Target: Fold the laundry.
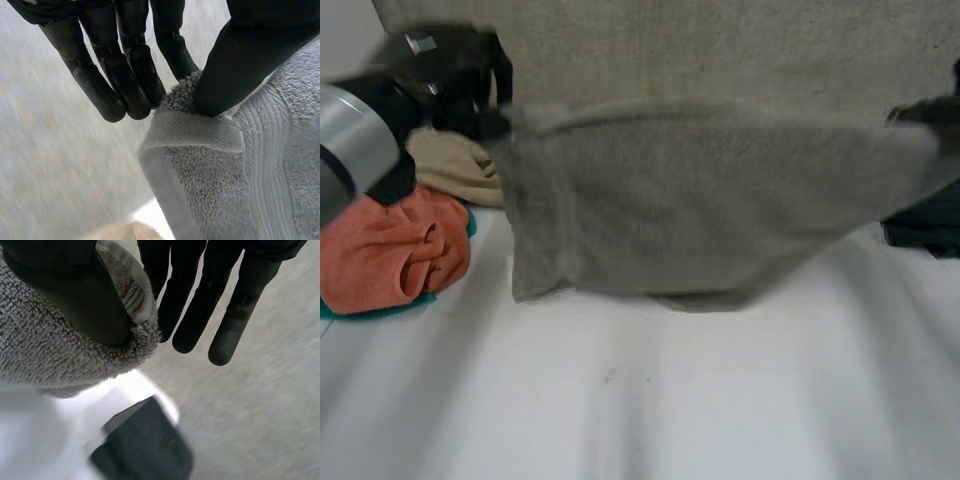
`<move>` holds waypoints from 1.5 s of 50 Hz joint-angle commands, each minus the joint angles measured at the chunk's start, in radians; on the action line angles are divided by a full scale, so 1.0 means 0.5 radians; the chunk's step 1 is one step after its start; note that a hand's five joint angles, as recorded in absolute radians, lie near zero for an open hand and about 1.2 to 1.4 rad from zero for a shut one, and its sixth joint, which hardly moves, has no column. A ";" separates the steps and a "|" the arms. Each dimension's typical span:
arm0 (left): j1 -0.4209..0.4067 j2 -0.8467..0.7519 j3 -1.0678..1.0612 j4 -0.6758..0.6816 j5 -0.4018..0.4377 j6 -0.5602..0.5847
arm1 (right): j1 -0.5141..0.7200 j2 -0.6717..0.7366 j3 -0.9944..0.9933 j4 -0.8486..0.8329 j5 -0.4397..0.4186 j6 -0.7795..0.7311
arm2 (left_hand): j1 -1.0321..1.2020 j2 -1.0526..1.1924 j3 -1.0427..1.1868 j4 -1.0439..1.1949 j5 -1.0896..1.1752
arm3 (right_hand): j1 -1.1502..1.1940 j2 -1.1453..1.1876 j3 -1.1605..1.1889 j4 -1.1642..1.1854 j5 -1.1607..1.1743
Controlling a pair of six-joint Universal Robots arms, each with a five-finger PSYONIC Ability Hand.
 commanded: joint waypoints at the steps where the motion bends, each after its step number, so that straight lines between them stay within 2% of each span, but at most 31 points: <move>1: -0.012 -0.584 0.165 -0.058 -0.015 0.101 | 0.134 0.421 -0.045 0.002 0.036 0.000 | 0.510 0.398 0.422 0.397 0.471 | 0.535 0.429 0.411 0.396 0.466; 5: -0.054 -0.897 0.487 0.031 -0.021 0.104 | 0.204 0.642 -0.174 -0.268 0.140 0.116 | 0.510 0.398 0.422 0.397 0.471 | 0.535 0.429 0.411 0.396 0.466; 7: -0.067 -1.047 0.753 0.122 -0.027 0.083 | 0.241 0.731 -0.281 -0.509 0.241 0.257 | 0.510 0.398 0.422 0.397 0.471 | 0.535 0.429 0.411 0.396 0.466; 10: -0.076 -1.109 1.106 0.288 -0.064 0.010 | 0.251 0.765 -0.370 -0.783 0.348 0.432 | 0.510 0.398 0.422 0.397 0.471 | 0.535 0.429 0.411 0.396 0.466; 13: -0.079 -1.091 1.282 0.460 -0.131 -0.064 | 0.244 0.735 -0.401 -1.151 0.483 0.665 | 0.510 0.398 0.422 0.397 0.471 | 0.535 0.429 0.411 0.396 0.466; 15: -0.067 -1.021 1.319 0.687 -0.220 -0.147 | 0.229 0.670 -0.371 -1.446 0.572 0.822 | 0.510 0.398 0.422 0.397 0.471 | 0.535 0.429 0.411 0.396 0.466; 18: -0.058 -0.901 1.240 1.002 -0.288 -0.251 | 0.214 0.548 -0.258 -1.773 0.597 0.933 | 0.510 0.398 0.422 0.397 0.471 | 0.535 0.429 0.411 0.396 0.466; 20: -0.045 -0.828 1.118 1.132 -0.285 -0.291 | 0.217 0.486 -0.169 -1.891 0.573 0.906 | 0.510 0.398 0.422 0.397 0.471 | 0.535 0.429 0.411 0.396 0.466; 22: -0.039 -0.782 1.013 1.163 -0.270 -0.313 | 0.220 0.459 -0.113 -1.870 0.530 0.866 | 0.510 0.398 0.422 0.397 0.471 | 0.535 0.429 0.411 0.396 0.466; 27: -0.045 -0.668 0.495 1.169 -0.153 -0.316 | 0.208 0.443 0.077 -1.478 0.358 0.838 | 0.510 0.398 0.422 0.397 0.471 | 0.535 0.429 0.411 0.396 0.466; 31: -0.061 -0.668 -0.072 1.251 -0.052 -0.224 | 0.137 0.492 0.316 -1.177 0.257 0.899 | 0.510 0.398 0.422 0.397 0.471 | 0.535 0.429 0.411 0.396 0.466; 34: -0.033 -0.735 -0.370 1.429 -0.012 -0.099 | 0.082 0.571 0.488 -1.143 0.223 0.945 | 0.510 0.398 0.422 0.397 0.471 | 0.535 0.429 0.411 0.396 0.466; 39: 0.022 -0.846 -0.656 1.559 0.022 0.046 | 0.051 0.774 0.602 -1.125 0.156 0.912 | 0.510 0.398 0.422 0.397 0.471 | 0.535 0.429 0.411 0.396 0.466; 43: 0.031 -0.879 -0.754 1.550 0.040 0.074 | 0.048 0.912 0.602 -0.978 0.110 0.771 | 0.510 0.398 0.422 0.397 0.471 | 0.528 0.423 0.404 0.389 0.459; 45: 0.034 -0.867 -0.782 1.540 0.049 0.071 | 0.039 0.916 0.590 -0.907 0.088 0.728 | 0.510 0.398 0.422 0.397 0.471 | 0.172 0.066 0.048 0.033 0.102; 46: 0.040 -0.846 -0.797 1.531 0.055 0.061 | 0.030 0.909 0.571 -0.843 0.082 0.697 | 0.510 0.398 0.422 0.397 0.471 | -0.365 -0.470 -0.489 -0.504 -0.434; 47: 0.044 -0.831 -0.807 1.525 0.062 0.058 | 0.024 0.897 0.562 -0.818 0.076 0.691 | 0.510 0.398 0.422 0.397 0.471 | -0.562 -0.668 -0.686 -0.701 -0.631; 51: 0.047 -0.745 -0.834 1.482 0.077 0.031 | 0.011 0.799 0.550 -0.750 0.027 0.651 | 0.510 0.398 0.422 0.397 0.471 | -1.167 -1.273 -1.291 -1.306 -1.237; 56: 0.047 -0.659 -0.877 1.424 0.102 0.006 | -0.038 0.707 0.550 -0.738 -0.068 0.476 | 0.510 0.398 0.422 0.397 0.471 | -1.579 -1.685 -1.703 -1.718 -1.648; 59: 0.056 -0.619 -0.893 1.402 0.117 0.000 | -0.081 0.670 0.547 -0.732 -0.157 0.249 | 0.510 0.398 0.422 0.397 0.471 | -1.632 -1.738 -1.757 -1.772 -1.702; 63: 0.077 -0.594 -0.896 1.393 0.123 -0.009 | -0.139 0.630 0.544 -0.729 -0.359 -0.122 | 0.510 0.398 0.422 0.397 0.471 | -1.632 -1.738 -1.757 -1.772 -1.702; 64: 0.083 -0.591 -0.899 1.387 0.126 -0.018 | -0.166 0.621 0.538 -0.726 -0.463 -0.253 | 0.510 0.398 0.422 0.397 0.471 | -1.621 -1.727 -1.745 -1.760 -1.690; 67: 0.093 -0.591 -0.899 1.375 0.126 -0.031 | -0.200 0.627 0.513 -0.713 -0.629 -0.414 | 0.510 0.398 0.422 0.397 0.471 | -1.603 -1.709 -1.727 -1.742 -1.673; 68: 0.096 -0.591 -0.899 1.372 0.126 -0.040 | -0.216 0.633 0.498 -0.686 -0.751 -0.496 | 0.510 0.398 0.422 0.397 0.471 | -1.568 -1.674 -1.692 -1.707 -1.638; 72: 0.105 -0.594 -0.890 1.369 0.126 -0.052 | -0.225 0.713 0.415 -0.612 -0.967 -0.677 | 0.510 0.398 0.422 0.397 0.471 | -1.568 -1.674 -1.692 -1.707 -1.637; 75: 0.114 -0.597 -0.883 1.369 0.126 -0.058 | -0.231 0.771 0.351 -0.566 -1.053 -0.809 | 0.510 0.398 0.422 0.397 0.471 | -1.568 -1.674 -1.692 -1.707 -1.637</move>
